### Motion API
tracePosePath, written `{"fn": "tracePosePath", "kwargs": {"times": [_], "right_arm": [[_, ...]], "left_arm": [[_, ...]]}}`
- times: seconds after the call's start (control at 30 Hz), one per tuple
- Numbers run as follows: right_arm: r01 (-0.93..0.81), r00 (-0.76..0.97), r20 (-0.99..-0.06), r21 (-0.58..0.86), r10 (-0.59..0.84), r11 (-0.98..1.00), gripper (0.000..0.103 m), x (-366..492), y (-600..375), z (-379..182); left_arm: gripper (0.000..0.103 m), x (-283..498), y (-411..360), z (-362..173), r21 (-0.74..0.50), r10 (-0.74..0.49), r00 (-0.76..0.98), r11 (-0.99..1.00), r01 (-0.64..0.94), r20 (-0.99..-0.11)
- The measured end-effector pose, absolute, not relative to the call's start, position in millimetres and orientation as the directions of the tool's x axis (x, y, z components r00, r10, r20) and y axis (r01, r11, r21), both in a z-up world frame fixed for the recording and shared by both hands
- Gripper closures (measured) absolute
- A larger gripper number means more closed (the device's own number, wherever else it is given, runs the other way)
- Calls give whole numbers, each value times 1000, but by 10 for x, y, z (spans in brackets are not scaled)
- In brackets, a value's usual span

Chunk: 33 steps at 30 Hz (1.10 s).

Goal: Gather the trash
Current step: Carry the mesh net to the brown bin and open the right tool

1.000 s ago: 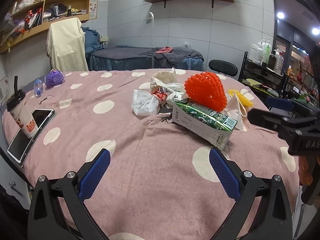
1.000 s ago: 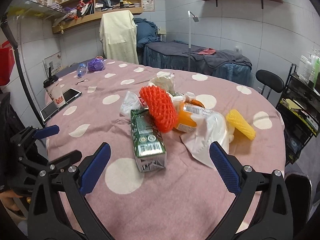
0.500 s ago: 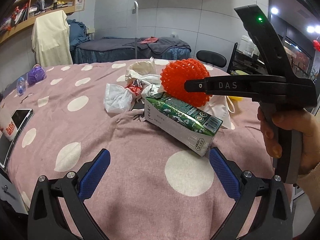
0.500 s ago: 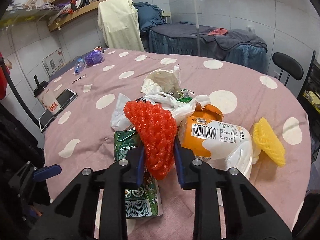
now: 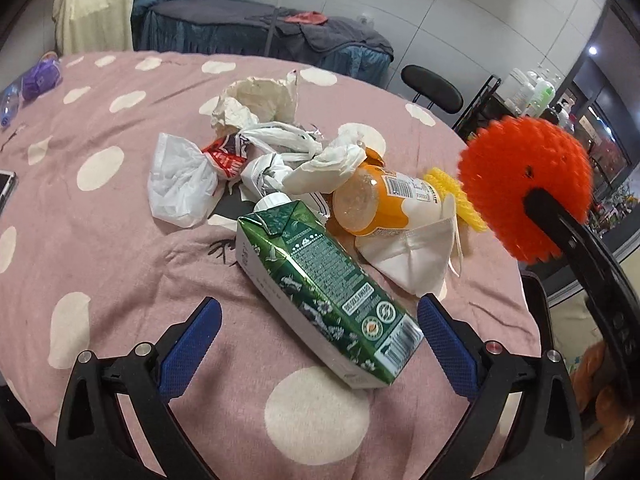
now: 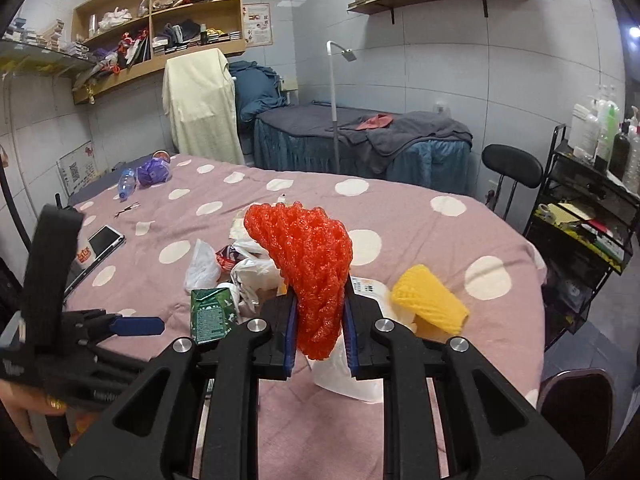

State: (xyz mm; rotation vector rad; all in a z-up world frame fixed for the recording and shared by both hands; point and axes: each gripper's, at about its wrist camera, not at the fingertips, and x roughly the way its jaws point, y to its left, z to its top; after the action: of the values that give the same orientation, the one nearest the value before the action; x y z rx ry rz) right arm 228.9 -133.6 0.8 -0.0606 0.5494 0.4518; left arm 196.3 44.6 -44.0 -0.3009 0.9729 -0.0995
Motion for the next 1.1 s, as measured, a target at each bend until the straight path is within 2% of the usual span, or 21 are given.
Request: {"fn": "tracePosePath", "kwargs": {"times": [0.1, 0.23, 0.4, 0.57, 0.63, 0.77, 1.1], "right_arm": [[-420, 766, -510, 64, 391, 905, 83, 2202, -1466, 0], [-401, 783, -500, 48, 369, 915, 83, 2080, -1592, -30], [-386, 789, -500, 50, 357, 921, 83, 1997, -1718, -86], [-365, 787, -503, 88, 358, 927, 83, 1961, -1880, -156], [-354, 789, -501, 103, 356, 929, 83, 1946, -1948, -173], [-334, 792, -499, 129, 352, 934, 83, 1880, -2051, -199], [-239, 824, -489, 160, 287, 958, 83, 1636, -2446, -257]], "left_arm": [[9, 2149, 401, -496, -279, -213, 519, 959, -51, -828], [18, 2368, 369, -672, -264, -203, 435, 961, -83, -877], [23, 2433, 375, -784, -269, -198, 415, 956, -119, -888], [41, 2320, 386, -734, -278, -201, 450, 954, -110, -870], [44, 2252, 416, -729, -296, -219, 459, 950, -102, -861], [47, 2072, 435, -692, -311, -237, 489, 948, -74, -839], [47, 1626, 115, -488, -328, -311, 577, 942, 79, -755]]}}
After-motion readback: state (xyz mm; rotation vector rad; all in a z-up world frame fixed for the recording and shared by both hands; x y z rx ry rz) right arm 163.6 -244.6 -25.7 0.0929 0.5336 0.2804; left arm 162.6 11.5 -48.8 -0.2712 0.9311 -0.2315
